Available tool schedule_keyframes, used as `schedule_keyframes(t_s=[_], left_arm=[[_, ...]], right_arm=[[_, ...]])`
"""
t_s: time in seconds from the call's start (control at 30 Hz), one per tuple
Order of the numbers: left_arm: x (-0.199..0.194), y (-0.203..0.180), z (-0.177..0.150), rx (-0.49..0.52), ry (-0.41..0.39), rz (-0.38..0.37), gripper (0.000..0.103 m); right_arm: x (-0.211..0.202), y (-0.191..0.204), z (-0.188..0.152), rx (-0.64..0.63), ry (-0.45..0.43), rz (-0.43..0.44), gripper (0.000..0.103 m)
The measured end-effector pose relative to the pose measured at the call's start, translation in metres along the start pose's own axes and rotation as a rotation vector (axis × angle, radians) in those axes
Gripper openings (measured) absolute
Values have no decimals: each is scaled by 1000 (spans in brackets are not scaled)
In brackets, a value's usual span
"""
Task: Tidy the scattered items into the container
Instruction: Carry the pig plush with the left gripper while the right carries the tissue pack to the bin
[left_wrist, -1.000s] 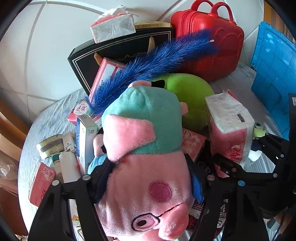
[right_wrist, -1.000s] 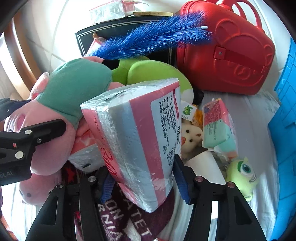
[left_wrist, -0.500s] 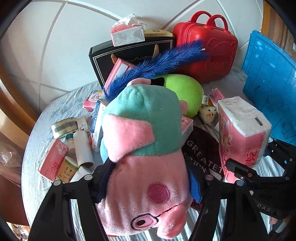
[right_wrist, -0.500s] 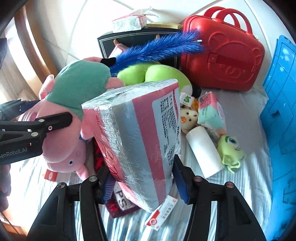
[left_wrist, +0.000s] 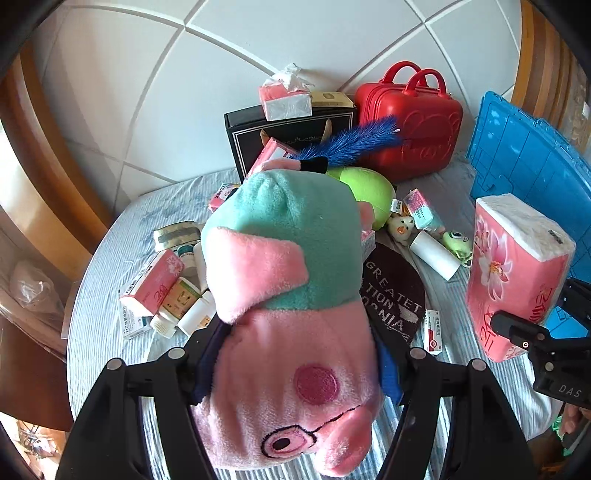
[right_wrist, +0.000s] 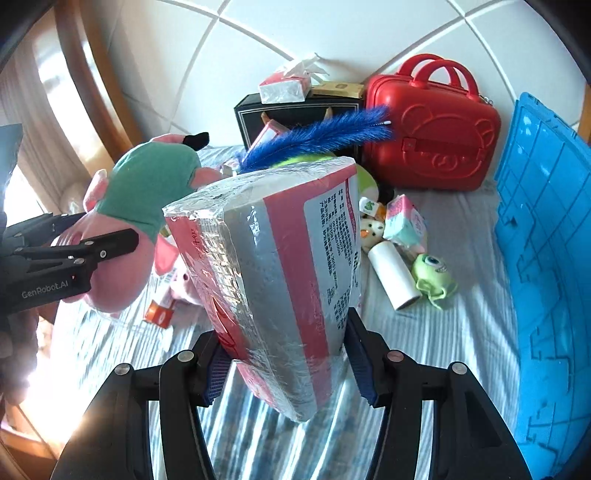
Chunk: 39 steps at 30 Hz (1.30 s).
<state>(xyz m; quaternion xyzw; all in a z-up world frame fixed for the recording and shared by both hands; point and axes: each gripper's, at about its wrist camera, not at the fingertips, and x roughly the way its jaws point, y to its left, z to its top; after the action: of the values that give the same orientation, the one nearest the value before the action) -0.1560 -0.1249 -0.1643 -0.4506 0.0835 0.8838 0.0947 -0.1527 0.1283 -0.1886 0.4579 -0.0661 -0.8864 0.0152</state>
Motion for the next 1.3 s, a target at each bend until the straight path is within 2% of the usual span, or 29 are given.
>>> schedule_keyframes(t_s=[0.37,0.77,1.3], left_arm=[[-61,-14,-20,-30,-34,14,68],[-112,-37,-34,-43,-86,13,68],[-151,-81,-5,-7,-157,19,68]], right_arm=[[-60,10,-26,-13,-12,39,55],[-114,-10,-34,-1,-62,49,55],[-162,-54,-32,42,-135,80,55]])
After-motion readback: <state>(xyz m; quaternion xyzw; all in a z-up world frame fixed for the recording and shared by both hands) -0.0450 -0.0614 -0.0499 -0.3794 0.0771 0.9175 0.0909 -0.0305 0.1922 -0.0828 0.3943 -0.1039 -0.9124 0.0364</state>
